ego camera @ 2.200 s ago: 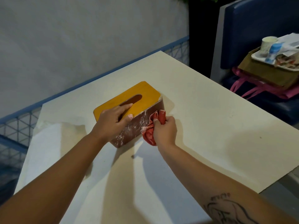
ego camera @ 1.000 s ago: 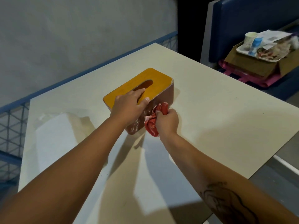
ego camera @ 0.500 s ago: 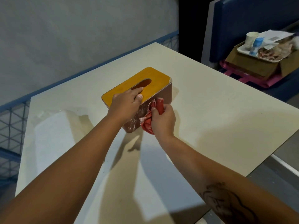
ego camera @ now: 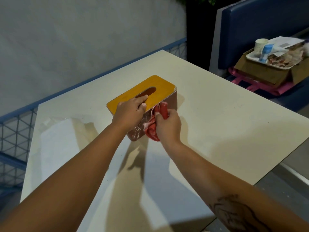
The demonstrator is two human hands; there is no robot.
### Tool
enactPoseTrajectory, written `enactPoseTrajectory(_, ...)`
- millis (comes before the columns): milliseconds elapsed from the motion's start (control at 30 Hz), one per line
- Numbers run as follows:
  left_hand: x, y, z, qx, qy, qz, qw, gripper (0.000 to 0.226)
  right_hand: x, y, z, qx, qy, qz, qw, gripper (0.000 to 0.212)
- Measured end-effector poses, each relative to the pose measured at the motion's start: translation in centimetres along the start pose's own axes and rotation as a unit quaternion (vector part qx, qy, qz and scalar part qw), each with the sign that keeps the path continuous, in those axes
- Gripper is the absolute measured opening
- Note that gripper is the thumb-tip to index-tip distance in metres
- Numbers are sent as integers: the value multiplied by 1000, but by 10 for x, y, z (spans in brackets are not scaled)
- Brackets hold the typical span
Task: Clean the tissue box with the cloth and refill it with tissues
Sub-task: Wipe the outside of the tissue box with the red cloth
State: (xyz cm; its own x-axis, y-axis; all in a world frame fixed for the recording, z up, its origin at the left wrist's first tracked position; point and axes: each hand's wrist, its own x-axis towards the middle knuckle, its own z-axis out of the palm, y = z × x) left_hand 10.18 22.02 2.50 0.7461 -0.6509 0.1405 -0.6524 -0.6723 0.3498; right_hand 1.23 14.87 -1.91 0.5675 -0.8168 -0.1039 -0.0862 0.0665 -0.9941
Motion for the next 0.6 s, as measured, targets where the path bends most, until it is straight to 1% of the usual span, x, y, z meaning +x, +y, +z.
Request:
enactPoseTrajectory(67,0,1,-1,7,0,3,1000,39,-5,13,6,-14,-12,24,1000,9)
enactPoseTrajectory(133,1,0,0,7,-2,4,1000,40,-1,19,8,-28,-23,78,996,8)
enactPoseTrajectory(200,3,-3,2,3,-8,1,1000,39,7,17,9,-3,-28,134,991,3)
enactPoseTrajectory(267,4,-6,4,0,-10,-6,1000,40,12,11,8,28,-19,153,988,6)
enactPoseTrajectory(333,5,-7,4,-3,-10,-9,1000,40,13,2,5,28,-11,115,993,9)
enactPoseTrajectory(400,4,-6,5,-10,-10,-3,1000,40,12,-4,3,24,1,50,998,14)
enactPoseTrajectory(467,4,-6,4,-12,-9,2,1000,40,7,-6,5,21,11,1,1000,8)
enactPoseTrajectory(533,5,-6,4,-13,-6,1,1000,40,1,-1,8,16,19,-29,999,7)
enactPoseTrajectory(600,5,-6,4,-9,-5,2,1000,40,-3,7,10,3,27,-29,999,7)
